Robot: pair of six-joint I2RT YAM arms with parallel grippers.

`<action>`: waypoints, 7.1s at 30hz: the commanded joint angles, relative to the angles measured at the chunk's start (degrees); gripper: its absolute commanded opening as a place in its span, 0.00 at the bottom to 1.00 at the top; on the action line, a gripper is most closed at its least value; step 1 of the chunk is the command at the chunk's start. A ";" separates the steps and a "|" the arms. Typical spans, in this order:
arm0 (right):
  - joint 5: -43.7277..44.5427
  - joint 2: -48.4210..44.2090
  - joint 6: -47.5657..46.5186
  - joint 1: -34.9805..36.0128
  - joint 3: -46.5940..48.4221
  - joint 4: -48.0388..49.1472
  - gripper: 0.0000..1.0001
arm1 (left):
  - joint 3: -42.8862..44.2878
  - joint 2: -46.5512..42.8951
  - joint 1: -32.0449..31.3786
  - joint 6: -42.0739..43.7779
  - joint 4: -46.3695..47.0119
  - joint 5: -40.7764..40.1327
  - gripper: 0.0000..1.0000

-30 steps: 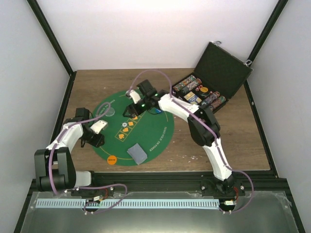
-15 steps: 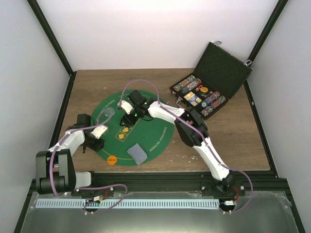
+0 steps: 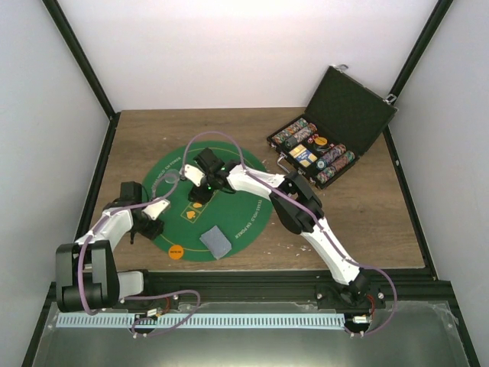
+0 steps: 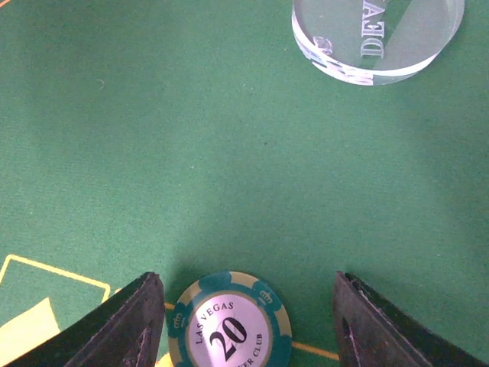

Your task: Distribute texas hold em gaming equipment

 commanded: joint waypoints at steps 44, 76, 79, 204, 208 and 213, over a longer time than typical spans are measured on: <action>3.42 1.82 1.55 0.93 -3.18 -1.95 0.55 | -3.68 0.19 0.07 0.68 7.58 -1.02 0.49; 15.11 -11.40 7.18 -2.49 -29.59 -0.31 0.27 | -1.45 4.76 0.06 0.26 5.72 -1.13 0.48; 17.20 -14.63 9.21 -4.30 -35.94 0.34 0.27 | -1.32 5.36 0.06 0.06 5.89 -1.14 0.48; 10.47 -43.21 8.63 -19.72 -40.04 -2.72 0.49 | 0.19 -0.69 4.57 0.25 -5.36 0.18 0.52; 10.50 -43.13 8.69 -19.76 -39.95 -2.83 0.49 | 0.43 -0.79 4.56 0.23 -5.88 0.53 0.33; 10.79 -43.35 8.69 -19.79 -39.91 -3.07 0.50 | 0.83 -1.99 4.55 1.40 -8.57 0.13 0.13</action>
